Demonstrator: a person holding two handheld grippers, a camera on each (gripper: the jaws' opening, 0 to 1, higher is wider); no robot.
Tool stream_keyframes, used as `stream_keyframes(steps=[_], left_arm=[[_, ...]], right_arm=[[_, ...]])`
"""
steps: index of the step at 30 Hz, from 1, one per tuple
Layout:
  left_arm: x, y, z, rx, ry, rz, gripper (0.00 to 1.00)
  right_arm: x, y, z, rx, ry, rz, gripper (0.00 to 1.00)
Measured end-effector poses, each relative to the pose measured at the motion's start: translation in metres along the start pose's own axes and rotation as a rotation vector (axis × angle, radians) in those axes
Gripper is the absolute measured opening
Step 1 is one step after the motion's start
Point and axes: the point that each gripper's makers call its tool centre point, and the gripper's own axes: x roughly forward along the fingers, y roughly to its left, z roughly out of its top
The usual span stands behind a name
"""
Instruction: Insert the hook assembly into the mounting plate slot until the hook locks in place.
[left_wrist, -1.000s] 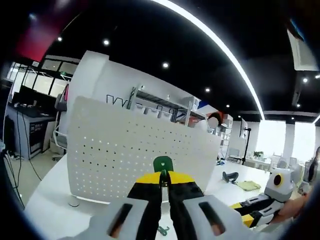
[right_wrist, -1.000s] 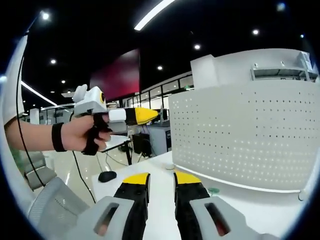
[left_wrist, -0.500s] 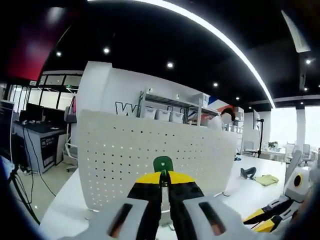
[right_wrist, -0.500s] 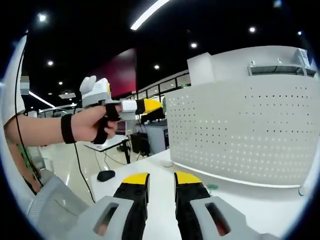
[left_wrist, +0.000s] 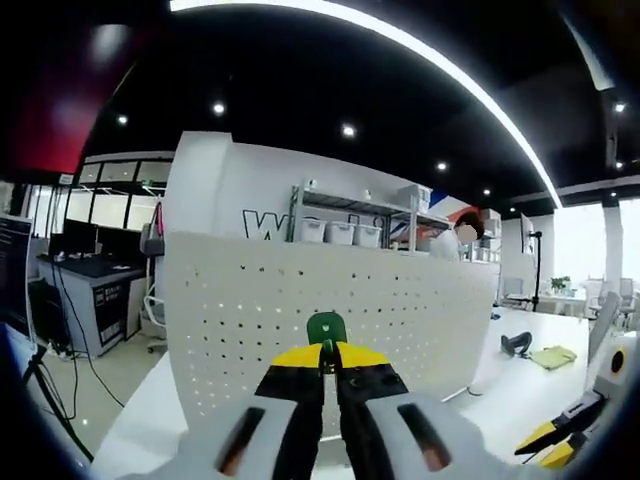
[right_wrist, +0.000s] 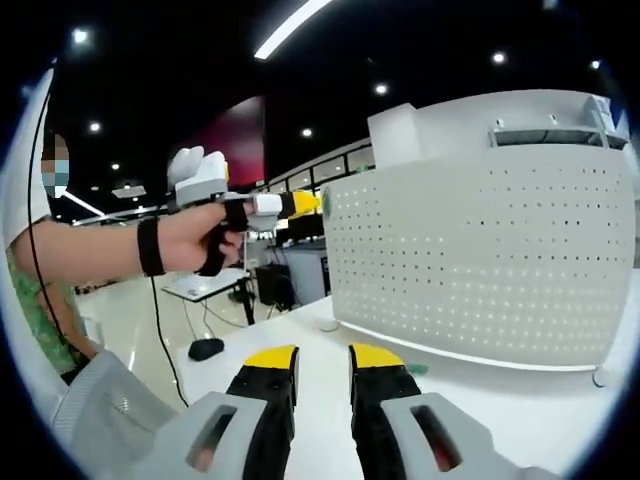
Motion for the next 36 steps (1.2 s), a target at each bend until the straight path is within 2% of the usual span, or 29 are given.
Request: stream_keyframes(steps=[7, 14, 29, 36], left_arm=[[0.013, 0.005, 0.012, 0.026, -0.023, 0.007, 0.03], [0.024, 0.008, 0.016, 0.054, -0.037, 0.012, 0.03], [0.044, 0.011, 0.018, 0.073, -0.043, 0.025, 0.03], [0.054, 0.019, 0.014, 0.085, -0.037, 0.046, 0.03]], right_arm=[[0.0, -0.001, 0.001, 0.004, -0.006, -0.007, 0.19], [-0.002, -0.005, 0.0, 0.009, -0.002, -0.017, 0.19], [-0.003, -0.011, -0.002, 0.001, 0.019, -0.012, 0.19], [-0.005, -0.016, -0.006, 0.011, 0.026, -0.021, 0.19]])
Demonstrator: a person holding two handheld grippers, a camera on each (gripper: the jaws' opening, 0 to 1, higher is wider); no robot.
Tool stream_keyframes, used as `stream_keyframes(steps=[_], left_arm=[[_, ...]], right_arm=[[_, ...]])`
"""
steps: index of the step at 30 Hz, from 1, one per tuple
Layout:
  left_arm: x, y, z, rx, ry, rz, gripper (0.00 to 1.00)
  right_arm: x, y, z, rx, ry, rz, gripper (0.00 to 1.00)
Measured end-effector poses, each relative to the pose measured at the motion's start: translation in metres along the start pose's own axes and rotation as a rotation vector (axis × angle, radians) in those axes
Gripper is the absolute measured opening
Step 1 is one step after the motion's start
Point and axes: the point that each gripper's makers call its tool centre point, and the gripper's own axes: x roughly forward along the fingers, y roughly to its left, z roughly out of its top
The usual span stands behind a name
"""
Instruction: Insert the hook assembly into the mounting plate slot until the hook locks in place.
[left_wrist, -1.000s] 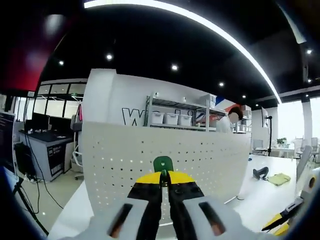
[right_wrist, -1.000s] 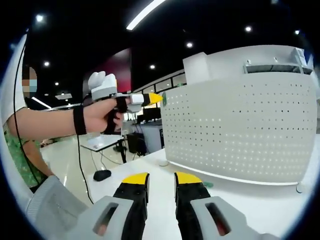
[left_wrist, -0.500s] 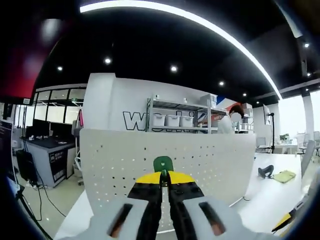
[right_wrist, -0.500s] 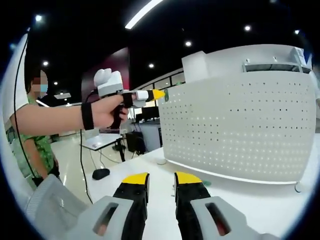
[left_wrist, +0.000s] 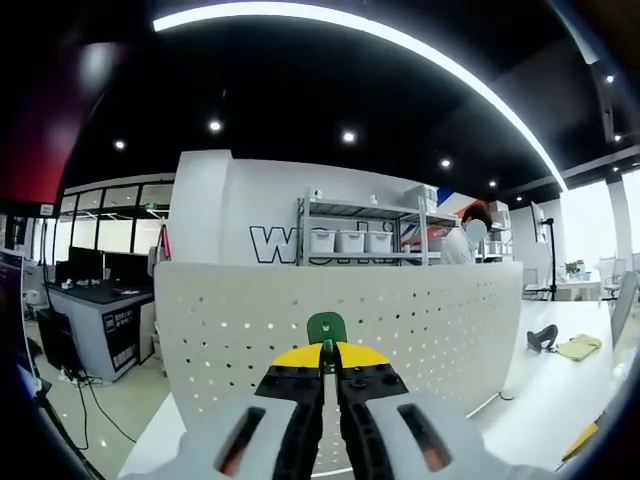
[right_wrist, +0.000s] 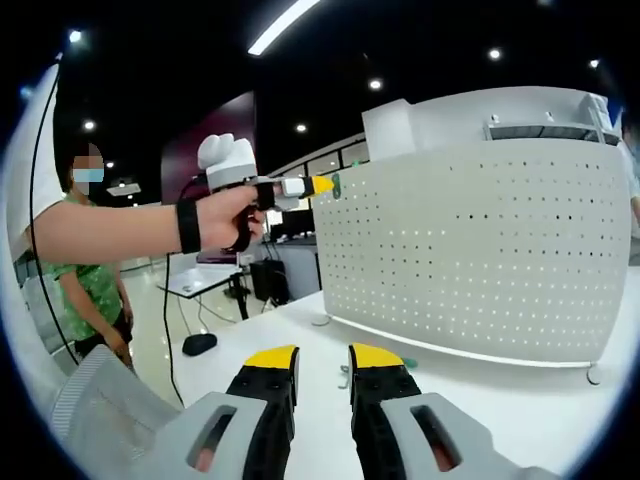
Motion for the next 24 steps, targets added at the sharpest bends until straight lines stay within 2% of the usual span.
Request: stream_keyframes(steps=[7, 17, 22, 24], left_arm=[[0.013, 0.005, -0.007, 0.013, 0.008, 0.021, 0.03], [0.03, 0.011, -0.005, 0.022, -0.001, 0.036, 0.03], [0.037, 0.012, -0.003, 0.058, -0.009, 0.046, 0.03], [0.039, 0.014, -0.002, 0.041, -0.012, 0.05, 0.03]], right_arm=[[0.002, -0.005, -0.002, 0.005, -0.003, -0.019, 0.2], [-0.006, -0.015, -0.001, 0.014, -0.008, -0.06, 0.2], [-0.009, -0.019, -0.002, 0.016, -0.004, -0.076, 0.2], [-0.01, -0.021, -0.002, 0.013, -0.004, -0.083, 0.2]])
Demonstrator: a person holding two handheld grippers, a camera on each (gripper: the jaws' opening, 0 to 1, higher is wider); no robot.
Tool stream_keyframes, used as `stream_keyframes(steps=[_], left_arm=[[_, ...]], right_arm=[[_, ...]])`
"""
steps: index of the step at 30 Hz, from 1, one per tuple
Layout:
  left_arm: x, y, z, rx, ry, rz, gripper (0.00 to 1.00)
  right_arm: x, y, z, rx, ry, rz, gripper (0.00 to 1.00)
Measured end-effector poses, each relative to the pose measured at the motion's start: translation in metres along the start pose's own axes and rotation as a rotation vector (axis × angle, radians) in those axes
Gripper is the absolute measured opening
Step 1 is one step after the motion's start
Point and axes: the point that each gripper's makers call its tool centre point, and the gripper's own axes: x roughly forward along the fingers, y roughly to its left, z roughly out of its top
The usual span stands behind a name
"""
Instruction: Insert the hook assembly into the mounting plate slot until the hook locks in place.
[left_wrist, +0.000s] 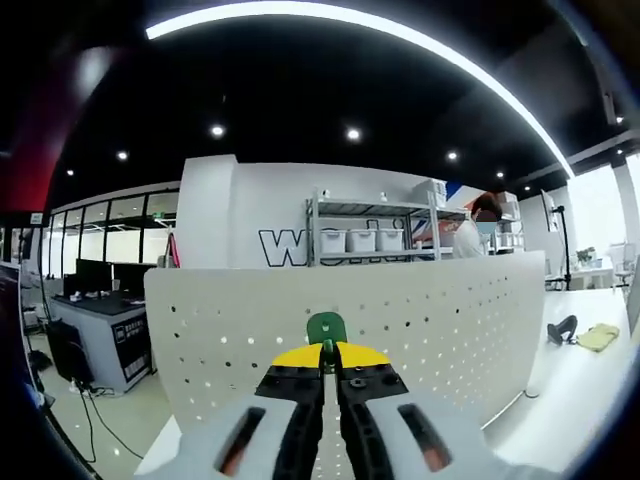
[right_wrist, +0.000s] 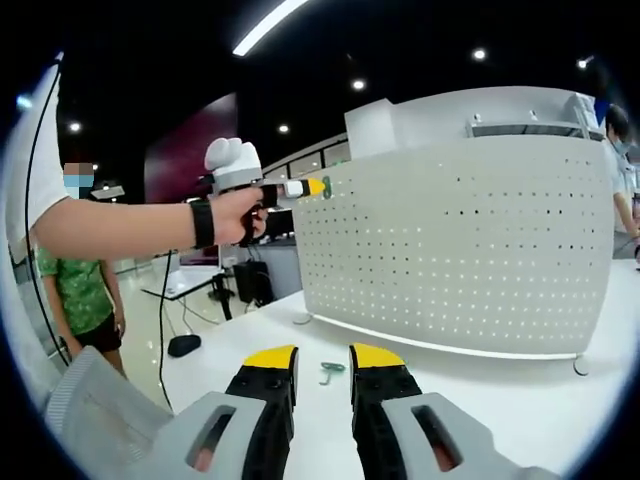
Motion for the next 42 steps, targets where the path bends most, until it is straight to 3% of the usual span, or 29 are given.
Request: stream_keyframes(steps=[18, 39, 41, 42], left_arm=[[0.022, 0.009, 0.011, 0.051, -0.033, 0.027, 0.03], [0.043, 0.014, -0.004, 0.052, -0.008, 0.047, 0.03], [0.044, 0.014, -0.007, -0.011, -0.005, 0.045, 0.03], [0.043, 0.017, -0.006, 0.012, -0.004, 0.053, 0.03]], right_arm=[[0.0, -0.007, -0.005, 0.006, 0.02, -0.018, 0.2], [-0.005, -0.015, -0.01, 0.0, 0.046, -0.043, 0.2], [-0.006, -0.016, -0.009, 0.001, 0.043, -0.044, 0.2], [-0.006, -0.016, -0.009, 0.001, 0.04, -0.044, 0.2]])
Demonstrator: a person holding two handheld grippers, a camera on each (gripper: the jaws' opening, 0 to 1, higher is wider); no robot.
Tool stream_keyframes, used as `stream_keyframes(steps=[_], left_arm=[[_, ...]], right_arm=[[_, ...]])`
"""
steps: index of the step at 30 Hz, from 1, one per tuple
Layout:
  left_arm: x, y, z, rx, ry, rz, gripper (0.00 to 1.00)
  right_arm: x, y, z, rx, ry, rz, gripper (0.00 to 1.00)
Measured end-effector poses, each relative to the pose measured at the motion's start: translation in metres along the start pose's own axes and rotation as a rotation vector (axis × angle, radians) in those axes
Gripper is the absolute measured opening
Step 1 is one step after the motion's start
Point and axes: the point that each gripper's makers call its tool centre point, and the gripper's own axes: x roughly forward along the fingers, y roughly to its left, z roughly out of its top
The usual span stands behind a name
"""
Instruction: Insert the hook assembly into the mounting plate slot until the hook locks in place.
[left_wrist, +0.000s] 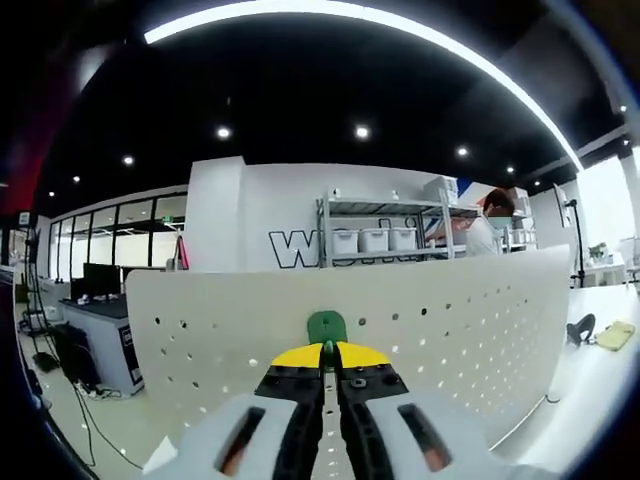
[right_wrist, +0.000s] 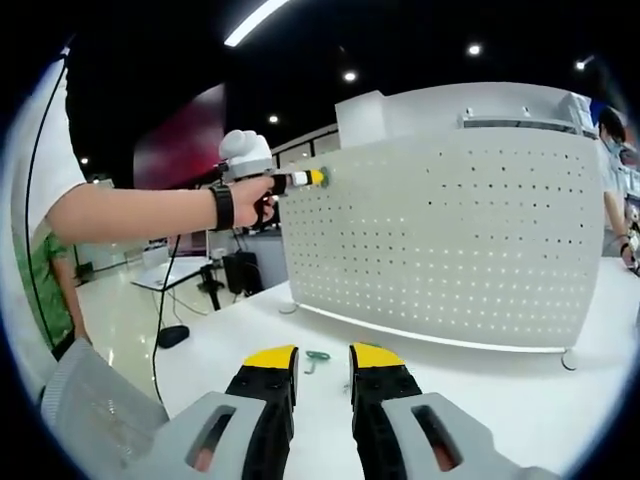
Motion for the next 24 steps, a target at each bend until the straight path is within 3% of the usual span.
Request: stream_keyframes(steps=[1, 9, 13, 24], left_arm=[[0.0, -0.001, -0.001, 0.033, 0.003, 0.0, 0.03], [0.001, -0.003, -0.002, 0.074, 0.014, 0.007, 0.04], [0.002, -0.002, -0.003, 0.034, 0.024, -0.007, 0.04], [0.015, -0.007, 0.006, 0.056, 0.03, -0.041, 0.03]], right_arm=[[0.0, -0.001, 0.0, -0.003, 0.0, -0.002, 0.2], [0.001, 0.001, -0.002, 0.002, 0.005, -0.003, 0.2], [0.003, 0.002, -0.003, 0.001, 0.007, 0.002, 0.2], [0.004, 0.001, -0.002, 0.002, 0.003, 0.0, 0.2]])
